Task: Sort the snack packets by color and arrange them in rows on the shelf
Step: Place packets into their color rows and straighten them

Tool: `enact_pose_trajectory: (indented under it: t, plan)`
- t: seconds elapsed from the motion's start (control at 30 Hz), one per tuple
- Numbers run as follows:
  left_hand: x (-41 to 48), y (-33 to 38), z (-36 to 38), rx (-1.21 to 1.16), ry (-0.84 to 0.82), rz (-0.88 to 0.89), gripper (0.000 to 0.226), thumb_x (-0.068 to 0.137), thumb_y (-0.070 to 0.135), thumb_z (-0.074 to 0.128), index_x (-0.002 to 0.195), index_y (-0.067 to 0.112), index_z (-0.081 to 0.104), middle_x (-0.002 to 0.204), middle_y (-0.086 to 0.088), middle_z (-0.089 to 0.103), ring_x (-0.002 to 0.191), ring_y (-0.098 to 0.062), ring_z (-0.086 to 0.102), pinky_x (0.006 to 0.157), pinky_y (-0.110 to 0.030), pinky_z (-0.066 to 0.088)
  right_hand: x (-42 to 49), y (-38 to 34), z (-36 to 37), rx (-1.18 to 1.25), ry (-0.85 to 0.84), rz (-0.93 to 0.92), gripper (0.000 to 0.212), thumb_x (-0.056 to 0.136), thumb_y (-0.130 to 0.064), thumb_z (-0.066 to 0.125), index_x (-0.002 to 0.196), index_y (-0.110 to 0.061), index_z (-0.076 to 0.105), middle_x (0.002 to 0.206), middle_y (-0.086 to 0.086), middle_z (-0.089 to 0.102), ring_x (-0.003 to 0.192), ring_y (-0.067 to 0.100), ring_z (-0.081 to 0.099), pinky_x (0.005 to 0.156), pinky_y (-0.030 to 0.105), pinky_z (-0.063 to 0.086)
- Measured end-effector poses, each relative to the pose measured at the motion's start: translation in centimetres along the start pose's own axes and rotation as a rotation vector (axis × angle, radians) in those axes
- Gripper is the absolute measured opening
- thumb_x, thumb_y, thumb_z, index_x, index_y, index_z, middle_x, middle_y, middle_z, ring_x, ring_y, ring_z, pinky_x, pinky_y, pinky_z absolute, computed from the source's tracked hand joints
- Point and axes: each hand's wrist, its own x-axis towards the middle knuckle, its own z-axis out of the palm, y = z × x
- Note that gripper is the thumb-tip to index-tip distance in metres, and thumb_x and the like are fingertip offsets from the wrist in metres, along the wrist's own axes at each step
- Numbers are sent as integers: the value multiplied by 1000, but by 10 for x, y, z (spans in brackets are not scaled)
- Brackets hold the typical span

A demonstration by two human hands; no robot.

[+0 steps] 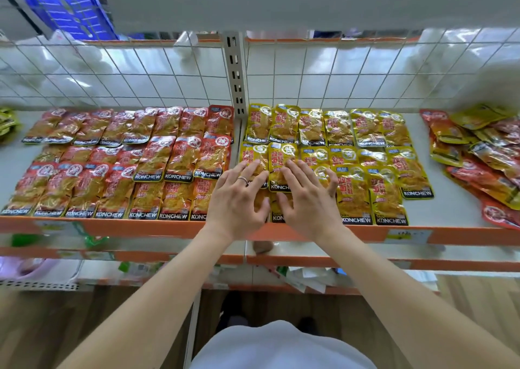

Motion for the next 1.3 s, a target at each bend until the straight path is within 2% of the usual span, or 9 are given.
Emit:
enact_pose_trajectory:
  t: [0.17, 0.37, 0.57, 0.77, 0.87, 1.03, 1.3]
  plan:
    - [-2, 3, 0, 15, 0, -8, 59, 88, 47, 46, 141, 26, 55, 155, 0, 45, 145, -24, 37, 118, -44, 31, 0, 1, 2, 32, -24, 8, 57, 96, -46, 44, 149, -23, 43, 161, -4, 31, 150, 14, 24, 113, 54, 1]
    - [1, 2, -3, 22, -26, -11, 60, 89, 48, 43, 144, 27, 52, 158, 3, 40, 148, -21, 33, 120, -43, 29, 1, 0, -3, 69, -61, 17, 58, 98, -46, 39, 152, -24, 37, 164, -5, 24, 152, 13, 18, 114, 55, -1]
    - [2, 5, -3, 13, -6, -19, 61, 88, 48, 43, 143, 26, 54, 158, 3, 42, 147, -21, 35, 118, -44, 29, 0, 1, -8, 110, -109, 11, 60, 100, -45, 37, 155, -23, 29, 166, -4, 16, 154, 15, 11, 117, 58, 3]
    - [3, 4, -1, 26, -34, -28, 62, 88, 47, 43, 145, 26, 52, 159, 4, 40, 148, -19, 32, 115, -44, 33, 1, 1, -5, 132, -112, 19, 60, 100, -43, 39, 155, -22, 30, 166, -4, 18, 154, 15, 11, 116, 57, 2]
    - [4, 4, 0, 29, -45, -29, 63, 87, 49, 43, 146, 27, 50, 160, 6, 36, 150, -18, 29, 117, -42, 30, 2, 0, -4, 134, -110, 21, 60, 99, -42, 39, 155, -21, 32, 166, -3, 18, 154, 15, 12, 115, 57, 3]
    - [4, 3, -1, 11, -52, -29, 66, 87, 51, 39, 148, 27, 48, 162, 6, 34, 151, -18, 25, 118, -42, 28, 1, -2, -9, 121, -143, 22, 60, 101, -43, 37, 157, -24, 25, 167, -6, 11, 154, 12, 4, 115, 53, -4]
    - [4, 2, 0, 2, -71, -26, 69, 89, 51, 40, 153, 25, 40, 164, 6, 28, 153, -16, 20, 122, -41, 24, 2, -2, -9, 62, -167, 36, 62, 102, -46, 30, 159, -26, 15, 168, -9, 3, 154, 10, 0, 117, 55, -5]
